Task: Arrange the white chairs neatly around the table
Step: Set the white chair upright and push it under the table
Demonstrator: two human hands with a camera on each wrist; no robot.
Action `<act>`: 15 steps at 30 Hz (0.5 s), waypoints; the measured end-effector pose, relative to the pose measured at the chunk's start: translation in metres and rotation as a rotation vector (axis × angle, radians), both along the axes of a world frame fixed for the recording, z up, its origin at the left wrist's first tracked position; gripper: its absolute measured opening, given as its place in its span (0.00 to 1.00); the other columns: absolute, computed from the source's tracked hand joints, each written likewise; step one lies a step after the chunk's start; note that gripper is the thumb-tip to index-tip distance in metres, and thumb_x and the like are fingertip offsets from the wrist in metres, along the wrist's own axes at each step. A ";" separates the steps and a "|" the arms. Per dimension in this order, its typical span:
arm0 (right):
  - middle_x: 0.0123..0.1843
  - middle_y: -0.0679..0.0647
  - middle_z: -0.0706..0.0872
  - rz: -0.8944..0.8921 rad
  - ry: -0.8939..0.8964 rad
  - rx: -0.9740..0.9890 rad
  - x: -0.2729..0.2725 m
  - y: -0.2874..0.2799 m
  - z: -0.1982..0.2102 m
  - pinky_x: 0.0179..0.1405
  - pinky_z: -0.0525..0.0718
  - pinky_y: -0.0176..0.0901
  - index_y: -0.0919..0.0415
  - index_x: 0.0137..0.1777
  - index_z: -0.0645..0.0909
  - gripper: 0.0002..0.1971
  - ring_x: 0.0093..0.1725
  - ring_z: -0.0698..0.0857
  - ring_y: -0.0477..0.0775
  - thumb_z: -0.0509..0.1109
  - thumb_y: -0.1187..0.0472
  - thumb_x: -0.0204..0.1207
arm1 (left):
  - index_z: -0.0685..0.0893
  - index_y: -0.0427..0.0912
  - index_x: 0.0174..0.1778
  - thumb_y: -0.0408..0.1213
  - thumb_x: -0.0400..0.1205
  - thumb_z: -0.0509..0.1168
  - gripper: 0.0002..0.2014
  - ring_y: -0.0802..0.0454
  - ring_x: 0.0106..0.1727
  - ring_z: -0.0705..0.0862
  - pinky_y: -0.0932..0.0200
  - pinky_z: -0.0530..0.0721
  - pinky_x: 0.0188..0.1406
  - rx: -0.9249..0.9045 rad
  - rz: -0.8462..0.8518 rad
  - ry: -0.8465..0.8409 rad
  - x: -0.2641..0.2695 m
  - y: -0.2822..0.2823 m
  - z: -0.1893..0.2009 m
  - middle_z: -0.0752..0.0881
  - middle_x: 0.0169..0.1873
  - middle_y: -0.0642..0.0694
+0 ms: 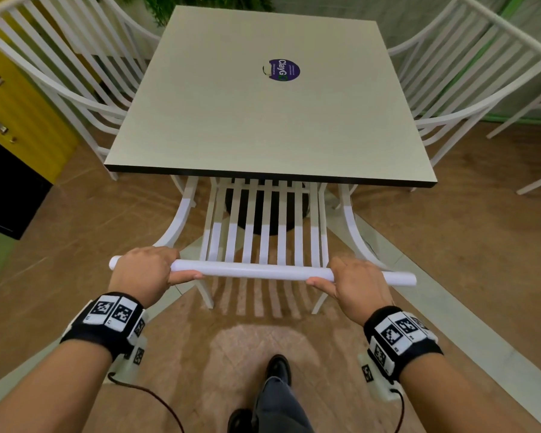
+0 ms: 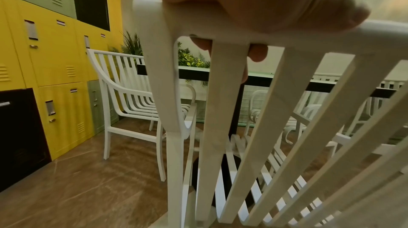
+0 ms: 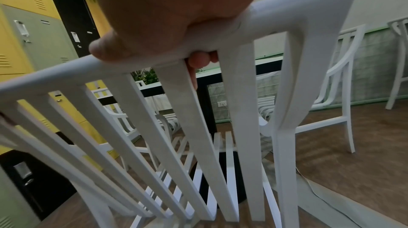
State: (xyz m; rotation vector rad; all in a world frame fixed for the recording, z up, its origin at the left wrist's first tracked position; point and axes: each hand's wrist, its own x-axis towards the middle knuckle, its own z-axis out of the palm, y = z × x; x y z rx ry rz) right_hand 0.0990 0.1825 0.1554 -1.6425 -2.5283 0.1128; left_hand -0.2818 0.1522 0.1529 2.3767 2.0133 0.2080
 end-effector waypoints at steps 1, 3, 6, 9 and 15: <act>0.26 0.44 0.69 0.007 0.000 -0.005 0.000 0.000 0.000 0.24 0.64 0.41 0.50 0.32 0.64 0.28 0.22 0.68 0.49 0.44 0.26 0.73 | 0.71 0.48 0.22 0.80 0.69 0.40 0.37 0.51 0.17 0.73 0.62 0.64 0.18 0.002 -0.001 0.001 -0.001 0.000 0.000 0.72 0.16 0.53; 0.26 0.44 0.70 0.019 0.005 -0.011 0.001 0.002 0.001 0.24 0.64 0.41 0.50 0.32 0.65 0.29 0.22 0.68 0.49 0.43 0.25 0.73 | 0.71 0.49 0.22 0.79 0.69 0.39 0.37 0.50 0.17 0.73 0.62 0.65 0.18 0.008 -0.004 0.005 -0.001 0.000 0.001 0.72 0.16 0.53; 0.26 0.45 0.71 0.018 0.006 -0.018 0.003 0.002 0.001 0.24 0.65 0.42 0.51 0.32 0.66 0.31 0.23 0.69 0.50 0.40 0.24 0.72 | 0.69 0.49 0.22 0.79 0.70 0.39 0.35 0.51 0.16 0.72 0.63 0.62 0.18 0.010 -0.010 0.005 0.003 -0.002 0.002 0.71 0.15 0.54; 0.27 0.45 0.72 -0.003 -0.009 -0.021 0.003 -0.002 -0.001 0.25 0.66 0.42 0.51 0.33 0.67 0.33 0.24 0.70 0.50 0.37 0.23 0.71 | 0.68 0.50 0.21 0.79 0.69 0.40 0.34 0.51 0.15 0.71 0.65 0.58 0.17 0.023 0.008 0.005 0.004 -0.005 0.003 0.70 0.14 0.54; 0.29 0.45 0.75 -0.036 -0.089 -0.047 0.002 0.000 -0.002 0.29 0.68 0.43 0.51 0.35 0.70 0.33 0.27 0.73 0.50 0.40 0.23 0.70 | 0.71 0.49 0.23 0.81 0.66 0.37 0.38 0.53 0.19 0.73 0.60 0.63 0.18 -0.046 0.041 0.064 0.002 -0.002 0.002 0.73 0.17 0.54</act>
